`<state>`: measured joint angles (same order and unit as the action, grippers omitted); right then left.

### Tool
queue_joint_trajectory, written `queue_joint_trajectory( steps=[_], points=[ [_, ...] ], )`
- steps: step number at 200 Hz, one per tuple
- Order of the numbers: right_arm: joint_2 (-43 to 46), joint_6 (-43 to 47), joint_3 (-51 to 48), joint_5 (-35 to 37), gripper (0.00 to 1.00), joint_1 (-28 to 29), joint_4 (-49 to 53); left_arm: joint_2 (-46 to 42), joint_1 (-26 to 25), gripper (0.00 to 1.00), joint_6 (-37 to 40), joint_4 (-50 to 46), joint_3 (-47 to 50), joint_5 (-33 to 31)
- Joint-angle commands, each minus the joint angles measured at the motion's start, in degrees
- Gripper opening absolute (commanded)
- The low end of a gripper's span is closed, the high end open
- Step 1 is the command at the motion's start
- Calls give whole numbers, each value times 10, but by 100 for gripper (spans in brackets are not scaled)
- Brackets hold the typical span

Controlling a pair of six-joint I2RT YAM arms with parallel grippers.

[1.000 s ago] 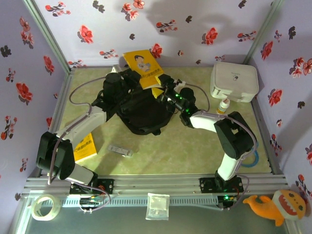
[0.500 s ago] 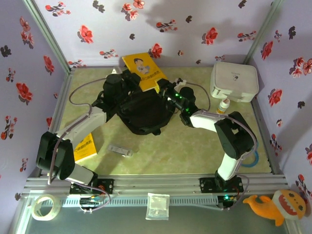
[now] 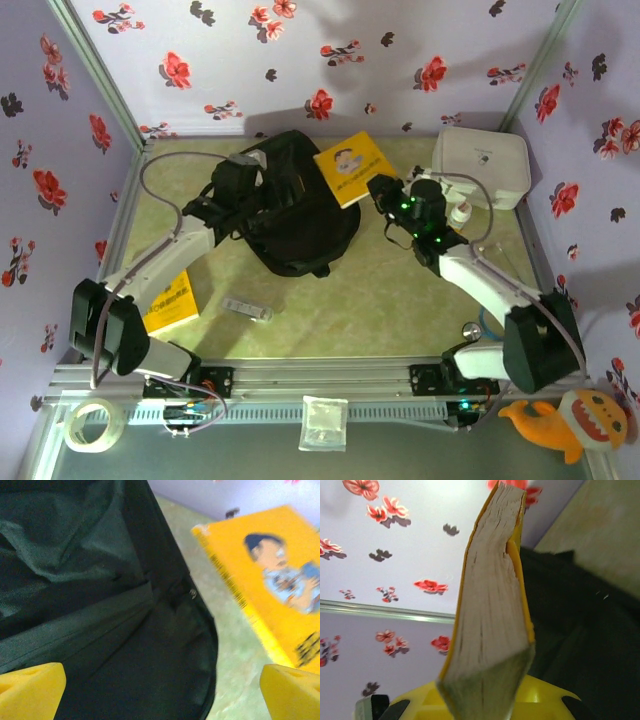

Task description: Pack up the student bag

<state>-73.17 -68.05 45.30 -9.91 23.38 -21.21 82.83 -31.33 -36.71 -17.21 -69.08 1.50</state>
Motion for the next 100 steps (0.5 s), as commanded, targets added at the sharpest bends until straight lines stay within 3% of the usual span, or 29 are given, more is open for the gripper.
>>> queue_joint_trajectory(
  steps=[1,35,100],
  points=[
    [51,90,3,39,10,-17,75,28,-29,100,150,-80,-48,-1],
    [84,105,4,66,10,-51,165,90,-69,96,271,-161,-110,5],
    [87,99,-7,64,11,-65,188,113,-98,82,457,-322,-127,9]
  ],
)
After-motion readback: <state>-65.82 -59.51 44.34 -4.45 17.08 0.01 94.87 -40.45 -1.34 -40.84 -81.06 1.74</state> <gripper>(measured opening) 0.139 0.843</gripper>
